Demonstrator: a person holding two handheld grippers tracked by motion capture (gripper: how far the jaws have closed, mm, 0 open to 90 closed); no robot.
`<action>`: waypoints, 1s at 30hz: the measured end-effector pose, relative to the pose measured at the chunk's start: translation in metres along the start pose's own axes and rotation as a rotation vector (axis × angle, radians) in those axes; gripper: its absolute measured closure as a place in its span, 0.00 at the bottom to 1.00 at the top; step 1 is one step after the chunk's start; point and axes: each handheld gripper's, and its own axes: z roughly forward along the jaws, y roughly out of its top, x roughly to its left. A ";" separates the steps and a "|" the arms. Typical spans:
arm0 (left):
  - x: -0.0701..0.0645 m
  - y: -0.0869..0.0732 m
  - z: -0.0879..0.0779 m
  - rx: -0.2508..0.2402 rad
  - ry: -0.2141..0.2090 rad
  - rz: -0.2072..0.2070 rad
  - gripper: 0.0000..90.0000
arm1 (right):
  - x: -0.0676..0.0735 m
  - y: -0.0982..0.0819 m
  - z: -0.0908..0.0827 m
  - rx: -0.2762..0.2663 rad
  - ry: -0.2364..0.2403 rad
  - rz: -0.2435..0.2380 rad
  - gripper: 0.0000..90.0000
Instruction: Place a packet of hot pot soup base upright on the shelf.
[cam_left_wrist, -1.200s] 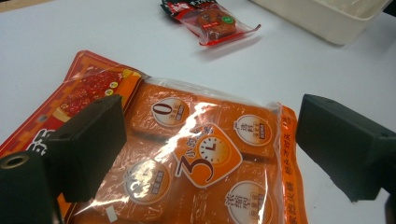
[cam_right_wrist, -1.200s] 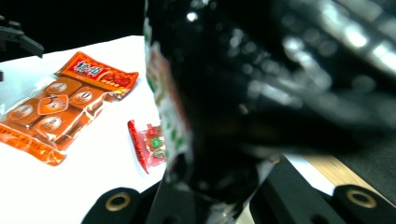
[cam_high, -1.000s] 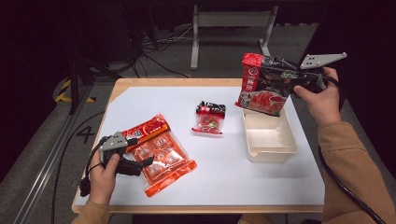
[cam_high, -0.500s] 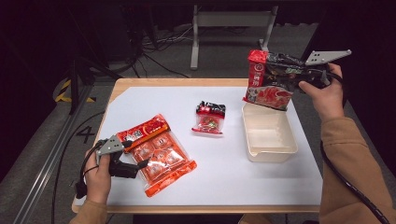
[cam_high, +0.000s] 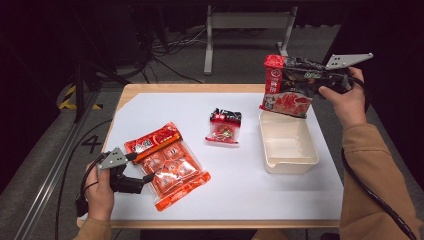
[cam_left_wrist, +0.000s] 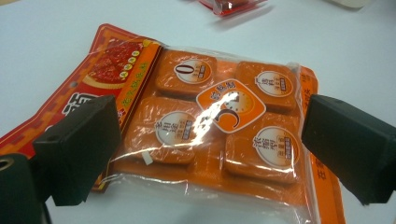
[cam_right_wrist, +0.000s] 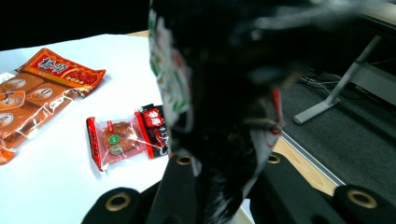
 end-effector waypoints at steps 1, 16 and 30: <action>0.000 -0.002 -0.002 0.001 0.002 0.000 0.06 | -0.001 0.000 0.001 0.002 0.003 -0.001 0.94; -0.004 -0.015 -0.017 0.006 0.052 -0.022 0.06 | -0.012 -0.012 0.016 -0.014 0.089 -0.027 0.94; -0.004 -0.015 -0.017 0.004 0.042 -0.023 0.06 | -0.009 -0.023 0.032 0.032 0.082 -0.027 0.94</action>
